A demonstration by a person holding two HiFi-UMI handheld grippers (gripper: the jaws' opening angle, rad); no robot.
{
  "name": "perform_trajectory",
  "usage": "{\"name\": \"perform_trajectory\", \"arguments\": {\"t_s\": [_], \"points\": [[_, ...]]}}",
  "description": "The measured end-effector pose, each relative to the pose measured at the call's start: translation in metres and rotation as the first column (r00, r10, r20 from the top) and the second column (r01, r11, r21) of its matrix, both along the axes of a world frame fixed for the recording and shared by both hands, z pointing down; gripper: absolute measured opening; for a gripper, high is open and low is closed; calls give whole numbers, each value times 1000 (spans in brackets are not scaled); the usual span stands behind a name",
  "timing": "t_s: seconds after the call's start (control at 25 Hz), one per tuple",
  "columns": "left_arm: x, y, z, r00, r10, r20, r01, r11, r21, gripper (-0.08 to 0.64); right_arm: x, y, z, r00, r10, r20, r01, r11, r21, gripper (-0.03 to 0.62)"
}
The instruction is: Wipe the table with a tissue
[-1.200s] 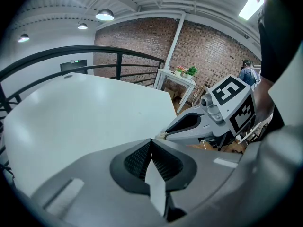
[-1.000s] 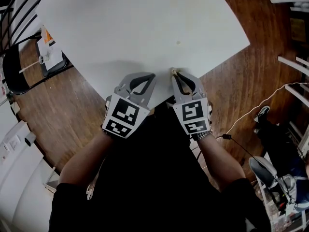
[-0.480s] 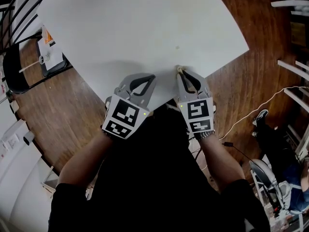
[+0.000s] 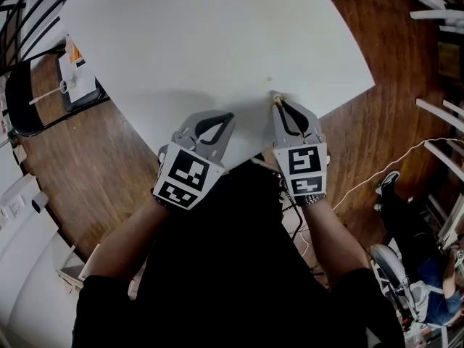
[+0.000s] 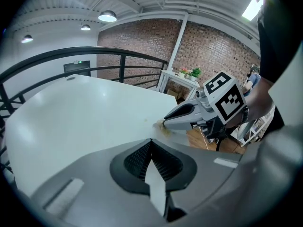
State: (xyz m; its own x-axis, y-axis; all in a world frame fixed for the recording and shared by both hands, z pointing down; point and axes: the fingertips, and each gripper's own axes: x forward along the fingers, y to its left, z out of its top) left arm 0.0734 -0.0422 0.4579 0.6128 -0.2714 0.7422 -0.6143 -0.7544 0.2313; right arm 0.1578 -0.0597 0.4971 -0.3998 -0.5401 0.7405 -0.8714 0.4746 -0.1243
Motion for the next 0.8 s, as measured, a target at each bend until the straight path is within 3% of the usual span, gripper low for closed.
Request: {"name": "perform_trajectory", "arguments": {"t_s": [0.8], "points": [[-21,-14,2,997,-78,10,78,997,-8,15,0,-42,8,999,-22,-29,22,1000,1,26]]}}
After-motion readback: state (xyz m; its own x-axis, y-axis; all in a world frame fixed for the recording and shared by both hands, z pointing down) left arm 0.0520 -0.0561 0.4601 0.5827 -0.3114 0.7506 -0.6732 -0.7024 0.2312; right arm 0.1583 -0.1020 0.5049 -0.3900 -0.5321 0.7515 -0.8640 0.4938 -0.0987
